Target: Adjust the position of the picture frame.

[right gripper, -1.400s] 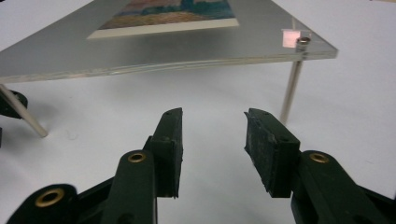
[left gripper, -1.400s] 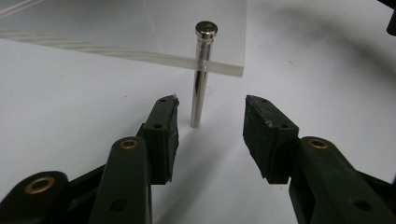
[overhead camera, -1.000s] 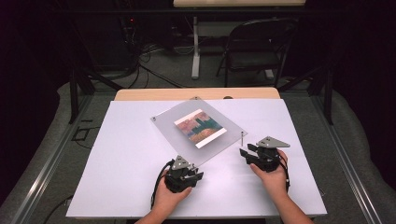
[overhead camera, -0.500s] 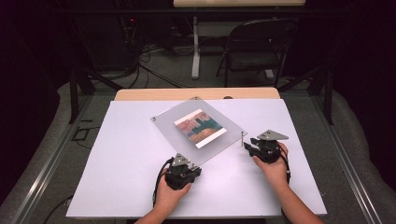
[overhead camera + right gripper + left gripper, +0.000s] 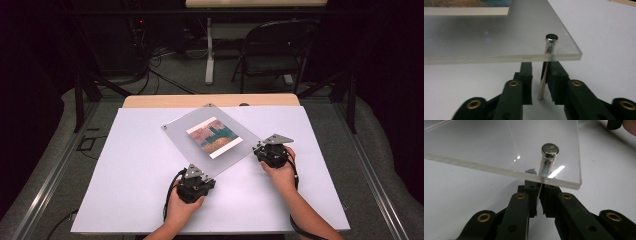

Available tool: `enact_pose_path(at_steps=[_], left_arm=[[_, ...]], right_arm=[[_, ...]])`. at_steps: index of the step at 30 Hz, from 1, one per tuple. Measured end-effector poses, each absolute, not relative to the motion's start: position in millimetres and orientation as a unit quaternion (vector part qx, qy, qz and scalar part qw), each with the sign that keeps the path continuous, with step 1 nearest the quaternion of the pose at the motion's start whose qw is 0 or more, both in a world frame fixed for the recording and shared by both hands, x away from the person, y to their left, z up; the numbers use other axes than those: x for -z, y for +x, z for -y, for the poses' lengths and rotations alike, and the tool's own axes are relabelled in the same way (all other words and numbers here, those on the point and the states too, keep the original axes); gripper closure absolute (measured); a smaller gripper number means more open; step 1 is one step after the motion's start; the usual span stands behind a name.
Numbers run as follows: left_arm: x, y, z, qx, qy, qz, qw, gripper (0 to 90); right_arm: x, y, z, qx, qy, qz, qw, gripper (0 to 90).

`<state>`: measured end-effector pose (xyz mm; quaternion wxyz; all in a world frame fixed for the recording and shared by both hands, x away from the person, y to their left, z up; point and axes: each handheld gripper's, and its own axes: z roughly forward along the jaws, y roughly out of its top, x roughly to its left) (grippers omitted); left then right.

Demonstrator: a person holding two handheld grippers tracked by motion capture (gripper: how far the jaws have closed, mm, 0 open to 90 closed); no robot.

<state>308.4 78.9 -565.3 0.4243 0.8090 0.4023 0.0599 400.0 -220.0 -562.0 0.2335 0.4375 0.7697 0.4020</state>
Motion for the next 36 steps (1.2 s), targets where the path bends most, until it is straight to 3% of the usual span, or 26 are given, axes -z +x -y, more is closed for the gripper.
enact_pose_path(at_steps=[3,9,26,36], left_arm=[[565,309,-80,-0.056,0.809,-0.402,0.425,85.0],[563,309,-83,-0.05,0.807,-0.399,0.431,85.1],[554,310,-94,-0.042,0.801,-0.396,0.447,85.3],[545,306,-111,-0.041,0.798,-0.397,0.453,85.3]], right_arm=[[562,402,222,-0.401,0.443,-0.768,0.232,84.9],[559,402,225,-0.421,0.444,-0.762,0.213,85.5],[539,396,222,-0.442,0.408,-0.761,0.244,85.7],[536,379,219,-0.447,0.405,-0.765,0.228,85.7]])
